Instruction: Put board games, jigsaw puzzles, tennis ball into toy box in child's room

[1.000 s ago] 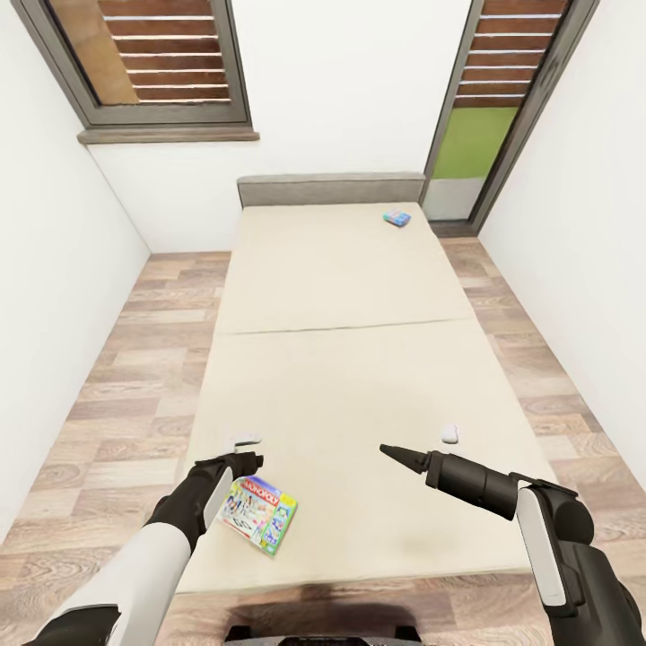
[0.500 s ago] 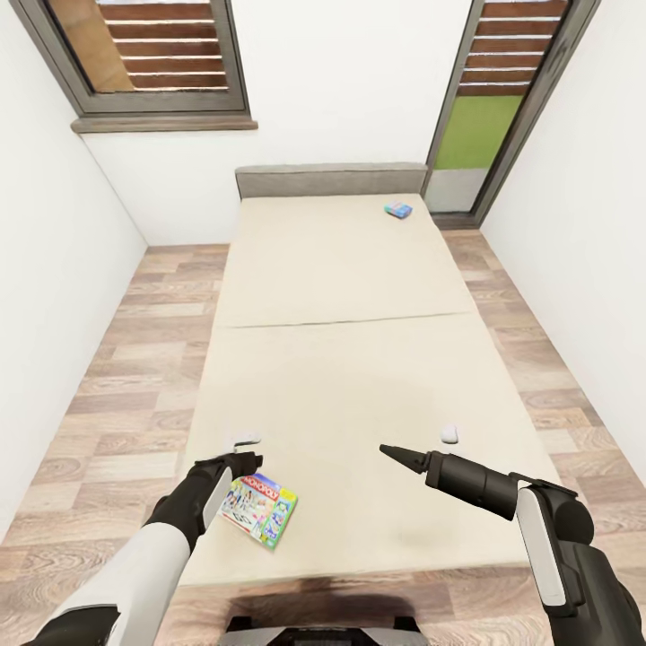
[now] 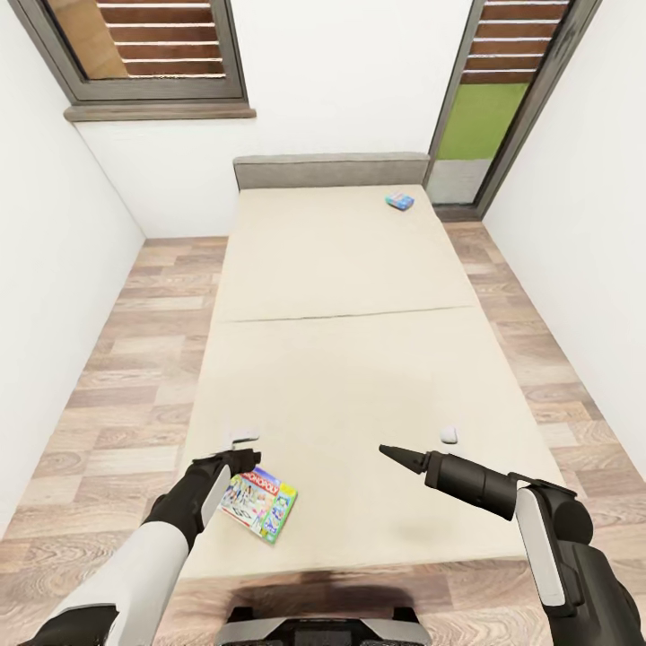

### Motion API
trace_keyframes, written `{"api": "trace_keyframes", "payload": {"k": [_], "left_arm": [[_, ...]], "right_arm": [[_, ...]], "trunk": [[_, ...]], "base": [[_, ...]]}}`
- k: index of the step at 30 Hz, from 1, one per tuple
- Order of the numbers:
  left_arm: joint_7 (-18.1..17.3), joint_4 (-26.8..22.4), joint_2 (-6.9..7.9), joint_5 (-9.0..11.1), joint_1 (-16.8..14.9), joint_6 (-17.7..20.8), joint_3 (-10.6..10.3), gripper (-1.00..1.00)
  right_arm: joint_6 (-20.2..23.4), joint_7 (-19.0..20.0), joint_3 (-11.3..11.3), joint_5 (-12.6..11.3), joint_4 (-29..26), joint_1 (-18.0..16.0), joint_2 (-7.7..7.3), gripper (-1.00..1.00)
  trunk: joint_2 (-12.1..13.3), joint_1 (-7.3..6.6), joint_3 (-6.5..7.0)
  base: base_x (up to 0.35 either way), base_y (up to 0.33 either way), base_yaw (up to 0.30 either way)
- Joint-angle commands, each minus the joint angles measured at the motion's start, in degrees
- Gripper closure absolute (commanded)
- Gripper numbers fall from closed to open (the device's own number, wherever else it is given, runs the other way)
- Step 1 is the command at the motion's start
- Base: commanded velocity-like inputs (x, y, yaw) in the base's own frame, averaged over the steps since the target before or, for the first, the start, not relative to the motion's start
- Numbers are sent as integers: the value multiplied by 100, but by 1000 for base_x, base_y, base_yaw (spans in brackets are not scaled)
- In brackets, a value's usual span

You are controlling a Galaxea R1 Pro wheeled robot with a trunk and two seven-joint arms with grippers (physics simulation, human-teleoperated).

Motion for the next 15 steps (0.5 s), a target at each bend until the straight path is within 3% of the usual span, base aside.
{"api": "trace_keyframes", "payload": {"k": [1,15], "left_arm": [[5,-17,-2,3,-10,33,28,-100],[9,-42,12,-3,-658,138,30,-100]], "right_arm": [[21,25,-7,9,-1,-3,-1,-100],[22,35,-32,5,-1,-3,-13,-100]], "trunk": [[-7,2,-16],[-7,2,-147]], "base": [[0,0,0],[0,0,0]]}}
